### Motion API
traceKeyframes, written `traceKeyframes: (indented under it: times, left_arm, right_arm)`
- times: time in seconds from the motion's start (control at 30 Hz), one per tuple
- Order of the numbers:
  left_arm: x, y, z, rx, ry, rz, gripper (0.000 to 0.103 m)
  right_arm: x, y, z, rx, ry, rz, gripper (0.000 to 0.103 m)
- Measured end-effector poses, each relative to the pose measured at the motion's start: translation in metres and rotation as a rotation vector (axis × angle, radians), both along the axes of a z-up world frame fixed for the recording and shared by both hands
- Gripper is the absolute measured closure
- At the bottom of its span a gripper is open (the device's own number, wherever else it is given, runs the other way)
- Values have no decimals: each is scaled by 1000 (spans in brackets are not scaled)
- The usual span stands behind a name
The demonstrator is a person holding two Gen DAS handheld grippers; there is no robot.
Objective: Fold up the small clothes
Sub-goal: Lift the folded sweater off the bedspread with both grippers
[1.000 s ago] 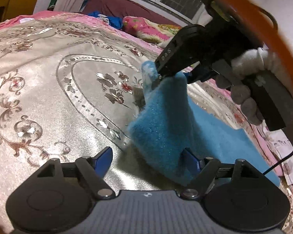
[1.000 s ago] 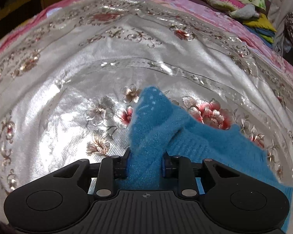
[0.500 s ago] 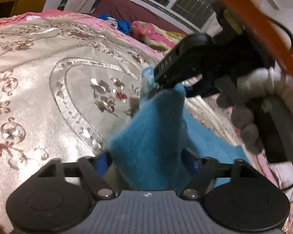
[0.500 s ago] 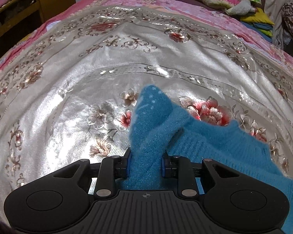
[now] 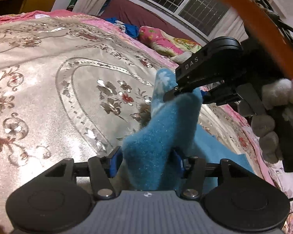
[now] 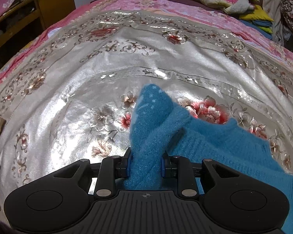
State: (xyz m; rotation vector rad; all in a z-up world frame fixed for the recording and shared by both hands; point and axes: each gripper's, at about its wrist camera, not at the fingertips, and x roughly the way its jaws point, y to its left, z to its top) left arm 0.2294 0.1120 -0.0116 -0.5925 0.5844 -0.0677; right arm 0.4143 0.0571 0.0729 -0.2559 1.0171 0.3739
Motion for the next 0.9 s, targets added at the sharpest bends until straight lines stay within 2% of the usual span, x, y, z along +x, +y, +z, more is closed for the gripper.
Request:
traceKeyframes:
  times: [0.03, 0.17, 0.23, 0.6, 0.9]
  left_arm:
    - [0, -2, 3, 7, -11, -8, 52]
    - [-9, -13, 18, 60, -74, -44, 68]
    - [-13, -19, 25, 66, -91, -68, 72]
    - [-18, -76, 84, 68, -202, -231, 75]
    - [-16, -153, 109, 116, -239, -367, 75]
  right_arm:
    - [0, -2, 1, 6, -1, -1, 79]
    - [0, -14, 8, 47, -4, -17, 79]
    - [-2, -24, 14, 76, -7, -28, 79]
    - [-13, -110, 62, 247, -50, -121, 80]
    - [-30, -207, 87, 346, -98, -217, 80]
